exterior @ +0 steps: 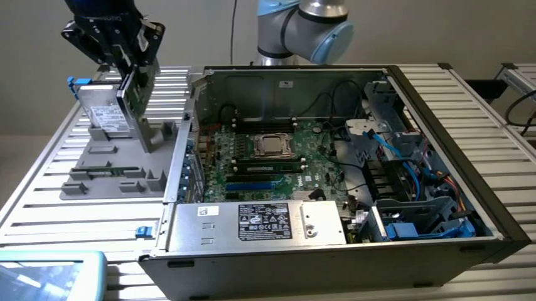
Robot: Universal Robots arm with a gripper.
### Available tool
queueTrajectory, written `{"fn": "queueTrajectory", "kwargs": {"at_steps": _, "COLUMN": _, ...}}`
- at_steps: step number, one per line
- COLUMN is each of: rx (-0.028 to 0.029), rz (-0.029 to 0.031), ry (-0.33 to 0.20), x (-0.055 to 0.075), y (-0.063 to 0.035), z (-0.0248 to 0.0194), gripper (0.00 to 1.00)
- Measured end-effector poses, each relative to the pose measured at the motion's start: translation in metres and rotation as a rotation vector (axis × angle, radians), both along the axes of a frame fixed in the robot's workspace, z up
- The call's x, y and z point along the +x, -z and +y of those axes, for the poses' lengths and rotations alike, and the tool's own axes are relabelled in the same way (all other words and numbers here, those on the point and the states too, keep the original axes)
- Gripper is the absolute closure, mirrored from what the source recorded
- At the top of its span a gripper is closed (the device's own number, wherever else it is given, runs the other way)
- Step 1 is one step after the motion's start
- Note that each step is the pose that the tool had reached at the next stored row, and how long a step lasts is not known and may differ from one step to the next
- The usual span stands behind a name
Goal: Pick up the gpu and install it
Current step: 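Pick up the gpu and move the gpu toward the slot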
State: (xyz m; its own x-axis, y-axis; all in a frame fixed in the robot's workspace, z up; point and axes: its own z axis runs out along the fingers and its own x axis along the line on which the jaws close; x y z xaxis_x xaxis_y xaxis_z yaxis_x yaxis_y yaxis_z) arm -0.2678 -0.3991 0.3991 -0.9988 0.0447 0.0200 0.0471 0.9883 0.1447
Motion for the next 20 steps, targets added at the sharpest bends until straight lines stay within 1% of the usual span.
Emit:
{"fn": "queueTrajectory", "kwargs": {"at_steps": 4, "rx": 0.0001, "rz": 0.0066, "ry": 0.0, "x": 0.012, "y": -0.0089, "z": -0.0022, "gripper": 0.72}}
{"fn": "queueTrajectory", "kwargs": {"at_steps": 7, "rx": 0.0001, "rz": 0.0134, "ry": 0.0, "x": 0.021, "y": -0.0153, "z": -0.0037, "gripper": 0.72}}
{"fn": "queueTrajectory", "kwargs": {"at_steps": 9, "rx": 0.0001, "rz": 0.016, "ry": 0.0, "x": 0.026, "y": -0.0161, "z": -0.0045, "gripper": 0.72}}
{"fn": "queueTrajectory", "kwargs": {"at_steps": 14, "rx": 0.0002, "rz": 0.0175, "ry": 0.0, "x": 0.034, "y": -0.0162, "z": -0.005, "gripper": 0.72}}
{"fn": "queueTrajectory", "kwargs": {"at_steps": 20, "rx": 0.0002, "rz": 0.018, "ry": 0.0, "x": 0.059, "y": -0.0161, "z": -0.007, "gripper": 0.72}}
